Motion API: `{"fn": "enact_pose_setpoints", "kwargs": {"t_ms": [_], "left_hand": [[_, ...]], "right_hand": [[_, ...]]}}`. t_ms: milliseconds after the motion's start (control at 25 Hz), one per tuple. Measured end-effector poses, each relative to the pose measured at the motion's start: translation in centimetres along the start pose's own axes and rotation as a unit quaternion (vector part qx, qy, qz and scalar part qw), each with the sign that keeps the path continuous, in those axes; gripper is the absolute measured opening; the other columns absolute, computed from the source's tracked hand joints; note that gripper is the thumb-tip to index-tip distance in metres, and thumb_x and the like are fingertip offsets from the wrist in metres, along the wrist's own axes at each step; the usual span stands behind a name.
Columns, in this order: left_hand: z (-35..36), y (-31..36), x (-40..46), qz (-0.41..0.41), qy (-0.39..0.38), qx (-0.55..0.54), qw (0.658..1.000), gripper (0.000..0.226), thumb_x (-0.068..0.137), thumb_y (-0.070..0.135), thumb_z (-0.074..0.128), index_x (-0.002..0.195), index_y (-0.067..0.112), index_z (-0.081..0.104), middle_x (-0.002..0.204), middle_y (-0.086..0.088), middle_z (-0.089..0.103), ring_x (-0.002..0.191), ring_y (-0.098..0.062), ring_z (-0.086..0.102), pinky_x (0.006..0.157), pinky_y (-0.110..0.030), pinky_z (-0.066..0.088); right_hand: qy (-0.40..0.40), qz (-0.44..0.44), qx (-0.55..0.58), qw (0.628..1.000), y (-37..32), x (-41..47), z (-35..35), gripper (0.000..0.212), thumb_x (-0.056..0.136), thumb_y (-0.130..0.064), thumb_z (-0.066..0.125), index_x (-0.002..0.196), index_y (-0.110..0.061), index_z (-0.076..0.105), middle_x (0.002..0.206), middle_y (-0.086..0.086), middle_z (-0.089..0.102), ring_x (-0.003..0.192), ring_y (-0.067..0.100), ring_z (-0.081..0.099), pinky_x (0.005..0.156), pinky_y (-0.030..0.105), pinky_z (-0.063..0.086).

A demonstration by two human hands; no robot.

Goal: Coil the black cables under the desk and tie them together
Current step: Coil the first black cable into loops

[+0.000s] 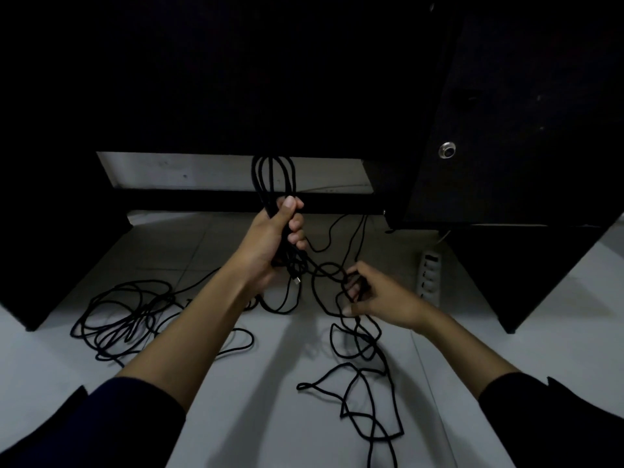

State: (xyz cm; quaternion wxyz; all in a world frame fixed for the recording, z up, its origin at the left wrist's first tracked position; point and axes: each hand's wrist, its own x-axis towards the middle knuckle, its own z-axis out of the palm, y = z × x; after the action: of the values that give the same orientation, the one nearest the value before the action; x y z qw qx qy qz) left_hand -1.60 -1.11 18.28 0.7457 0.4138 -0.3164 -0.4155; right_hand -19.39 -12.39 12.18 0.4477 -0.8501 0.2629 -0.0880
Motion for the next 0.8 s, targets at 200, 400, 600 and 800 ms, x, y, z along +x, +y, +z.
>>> {"fn": "enact_pose_setpoints", "kwargs": {"t_ms": [200,400,600,800], "left_hand": [[-0.7,0.6,0.1,0.018,0.02,0.029,0.999,0.018,0.102,0.025,0.042,0.092,0.013,0.051,0.061,0.005,0.041,0.049,-0.006,0.036,0.049,-0.019,0.039],[-1.4,0.8,0.1,0.027,0.033,0.04,0.998,0.018,0.102,0.026,0.043,0.091,0.014,0.052,0.06,0.006,0.043,0.049,-0.006,0.037,0.05,-0.02,0.039],[-0.6,0.5,0.0,0.028,0.003,0.077,0.997,0.017,0.102,0.026,0.042,0.093,0.014,0.051,0.061,0.006,0.042,0.05,-0.006,0.037,0.051,-0.02,0.039],[0.0,0.3,0.0,0.013,-0.024,0.052,0.998,0.017,0.102,0.026,0.042,0.094,0.014,0.051,0.063,0.005,0.041,0.049,-0.005,0.036,0.05,-0.018,0.038]], "right_hand": [[0.011,-0.043,0.105,0.993,-0.4,-0.9,-0.1,0.026,0.085,-0.028,0.072,0.1,-0.015,0.055,0.092,-0.004,0.057,0.087,0.007,0.057,0.083,0.027,0.047],[0.046,-0.08,0.215,0.972,-1.7,-1.4,-0.8,0.013,0.097,-0.013,0.054,0.086,-0.006,0.058,0.078,0.002,0.058,0.083,0.025,0.068,0.078,0.022,0.053],[0.069,-0.11,0.198,0.972,-2.7,-0.8,-0.5,0.019,0.096,-0.012,0.054,0.098,0.005,0.063,0.078,0.005,0.057,0.073,0.02,0.064,0.072,0.023,0.055],[0.112,-0.117,0.131,0.978,-3.5,-0.4,-0.4,0.017,0.095,-0.018,0.057,0.101,-0.008,0.07,0.089,0.001,0.062,0.071,0.015,0.063,0.068,0.025,0.055]]}}
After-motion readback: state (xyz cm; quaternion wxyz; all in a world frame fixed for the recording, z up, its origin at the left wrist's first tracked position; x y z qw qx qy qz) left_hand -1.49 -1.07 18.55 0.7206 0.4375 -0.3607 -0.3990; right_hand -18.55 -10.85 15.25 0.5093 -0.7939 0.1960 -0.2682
